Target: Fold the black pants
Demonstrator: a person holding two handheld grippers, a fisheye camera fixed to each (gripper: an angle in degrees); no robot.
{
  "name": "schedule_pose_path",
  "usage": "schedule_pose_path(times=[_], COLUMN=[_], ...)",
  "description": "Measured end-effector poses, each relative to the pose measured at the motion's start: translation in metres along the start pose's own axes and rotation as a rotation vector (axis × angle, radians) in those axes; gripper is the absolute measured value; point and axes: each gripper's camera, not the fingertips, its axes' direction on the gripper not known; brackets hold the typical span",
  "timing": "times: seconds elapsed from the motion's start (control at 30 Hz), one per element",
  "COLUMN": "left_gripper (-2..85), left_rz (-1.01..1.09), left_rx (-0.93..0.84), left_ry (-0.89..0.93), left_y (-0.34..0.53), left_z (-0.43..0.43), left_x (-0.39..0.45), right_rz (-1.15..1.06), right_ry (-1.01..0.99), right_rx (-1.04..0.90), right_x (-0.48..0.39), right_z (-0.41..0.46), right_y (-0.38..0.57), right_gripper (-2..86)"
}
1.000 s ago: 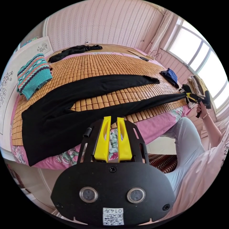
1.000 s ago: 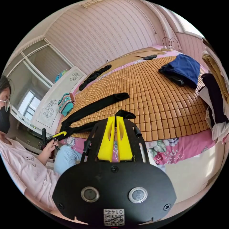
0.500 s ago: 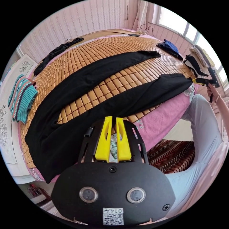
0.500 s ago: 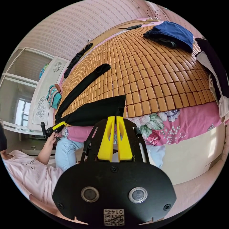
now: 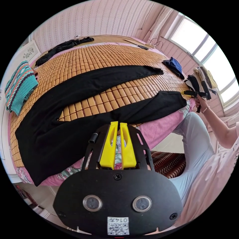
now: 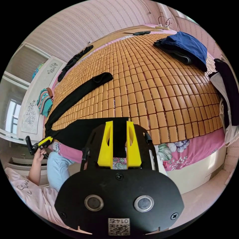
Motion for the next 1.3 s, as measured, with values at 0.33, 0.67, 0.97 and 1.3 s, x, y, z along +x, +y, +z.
schedule_pose_path(times=[0.33,0.67,0.97,1.3], left_gripper=[-1.0,-1.0,-1.0,-1.0], left_rz=[0.054,0.166,0.274,0.257], left_rx=[0.059,0.118,-0.231,-0.237], left_ry=[-0.091,0.077,0.007,0.043], left_y=[-0.02,-0.009,-0.024,-0.036], left_z=[-0.022,-0.046,0.019,0.023], left_x=[0.004,0.005,0.028,0.021], right_rz=[-0.049,-0.143,0.09,0.013], right_ry=[-0.318,-0.271,-0.272,-0.213], right_rx=[0.264,0.355,0.213,-0.012], right_x=[0.006,0.017,0.048,0.008], right_z=[-0.06,-0.085,-0.066,-0.039], right_y=[-0.003,0.038,0.071,0.037], right_gripper=[0.6,0.3,0.9,2.5])
